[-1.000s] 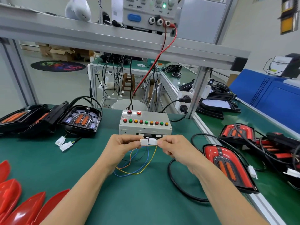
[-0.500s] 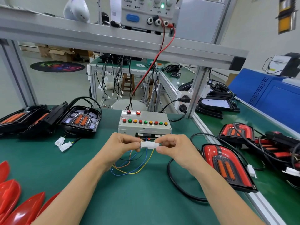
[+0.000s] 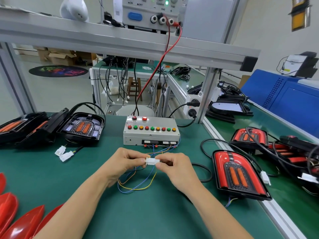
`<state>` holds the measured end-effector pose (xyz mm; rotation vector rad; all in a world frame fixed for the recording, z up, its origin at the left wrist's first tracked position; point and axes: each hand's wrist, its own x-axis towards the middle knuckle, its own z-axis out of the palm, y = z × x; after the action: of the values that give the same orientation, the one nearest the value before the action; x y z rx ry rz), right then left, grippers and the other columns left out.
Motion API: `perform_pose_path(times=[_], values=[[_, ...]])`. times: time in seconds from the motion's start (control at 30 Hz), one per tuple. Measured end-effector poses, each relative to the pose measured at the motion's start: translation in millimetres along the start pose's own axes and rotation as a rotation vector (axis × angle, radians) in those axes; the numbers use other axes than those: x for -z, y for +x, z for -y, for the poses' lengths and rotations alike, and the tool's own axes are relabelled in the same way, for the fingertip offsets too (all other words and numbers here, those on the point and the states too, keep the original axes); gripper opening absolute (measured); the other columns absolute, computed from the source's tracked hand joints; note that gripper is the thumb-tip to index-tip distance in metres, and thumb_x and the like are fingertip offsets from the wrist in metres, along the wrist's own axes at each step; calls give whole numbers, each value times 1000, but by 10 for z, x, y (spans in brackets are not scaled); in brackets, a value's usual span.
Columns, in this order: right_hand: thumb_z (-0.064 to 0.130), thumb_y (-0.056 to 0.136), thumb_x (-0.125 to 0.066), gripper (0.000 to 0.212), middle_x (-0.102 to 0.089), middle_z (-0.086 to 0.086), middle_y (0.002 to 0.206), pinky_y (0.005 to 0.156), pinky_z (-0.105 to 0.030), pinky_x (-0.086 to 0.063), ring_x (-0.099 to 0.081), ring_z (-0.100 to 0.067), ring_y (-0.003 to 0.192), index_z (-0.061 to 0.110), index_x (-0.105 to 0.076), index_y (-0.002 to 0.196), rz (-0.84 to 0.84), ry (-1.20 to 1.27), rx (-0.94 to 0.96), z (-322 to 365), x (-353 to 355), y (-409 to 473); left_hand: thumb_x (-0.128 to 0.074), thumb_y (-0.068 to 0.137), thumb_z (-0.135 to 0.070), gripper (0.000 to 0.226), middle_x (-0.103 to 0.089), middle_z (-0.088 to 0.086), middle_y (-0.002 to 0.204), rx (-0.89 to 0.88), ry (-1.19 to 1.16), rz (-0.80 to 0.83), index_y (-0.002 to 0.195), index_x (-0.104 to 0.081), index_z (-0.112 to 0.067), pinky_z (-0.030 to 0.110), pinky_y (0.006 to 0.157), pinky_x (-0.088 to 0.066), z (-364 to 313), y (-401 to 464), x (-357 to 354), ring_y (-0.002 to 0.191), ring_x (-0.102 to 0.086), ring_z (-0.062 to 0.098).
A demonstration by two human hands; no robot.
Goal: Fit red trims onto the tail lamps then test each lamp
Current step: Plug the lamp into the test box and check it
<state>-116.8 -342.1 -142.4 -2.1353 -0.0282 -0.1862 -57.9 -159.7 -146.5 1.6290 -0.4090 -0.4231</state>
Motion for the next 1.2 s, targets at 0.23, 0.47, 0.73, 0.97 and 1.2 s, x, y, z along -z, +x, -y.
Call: perform_pose_path(times=[0.23, 0.47, 0.73, 0.97, 1.2], values=[[16, 91, -63, 14, -60, 5, 72, 68, -32, -42, -46, -14, 66, 19, -73, 99, -7, -168, 8, -26, -68, 10, -64, 86, -1, 21, -66, 6, 65, 54, 21, -5, 83, -79, -16, 11, 47, -31, 83, 58, 4, 51, -42, 5], [18, 93, -59, 19, -68, -1, 94, 81, -34, -45, -58, -21, 86, 19, -71, 108, -63, -262, 26, -33, -73, -12, -68, 82, -1, 12, -68, 12, 66, 44, 50, -46, 74, -75, -6, 15, 48, -36, 123, 137, -25, 50, -41, 9], [24, 100, -48, 30, -60, 2, 118, 91, -30, -38, -51, -19, 110, 22, -59, 128, -53, -497, 57, -31, -31, -55, -70, 80, -2, 17, -68, 9, 67, 46, 119, -125, 70, -76, -14, 15, 50, -38, 160, 189, -121, 51, -45, 9], [16, 94, -59, 41, -53, 1, 132, 101, -13, -21, -42, -15, 125, 17, -56, 134, -372, -471, 80, -88, 588, -390, -73, 78, -9, 18, -67, -9, 62, -57, 338, -252, 69, -73, -25, 11, 50, -37, 164, 175, -178, 48, -47, 1], [30, 94, -57, 55, -46, -20, 142, 105, -46, -36, -41, -36, 131, 5, -44, 142, -567, -499, -491, -621, 1458, -688, -71, 79, -9, 18, -59, -21, 63, -120, 418, -319, 76, -72, -26, 21, 56, -38, 114, 118, -255, 50, -48, -2]])
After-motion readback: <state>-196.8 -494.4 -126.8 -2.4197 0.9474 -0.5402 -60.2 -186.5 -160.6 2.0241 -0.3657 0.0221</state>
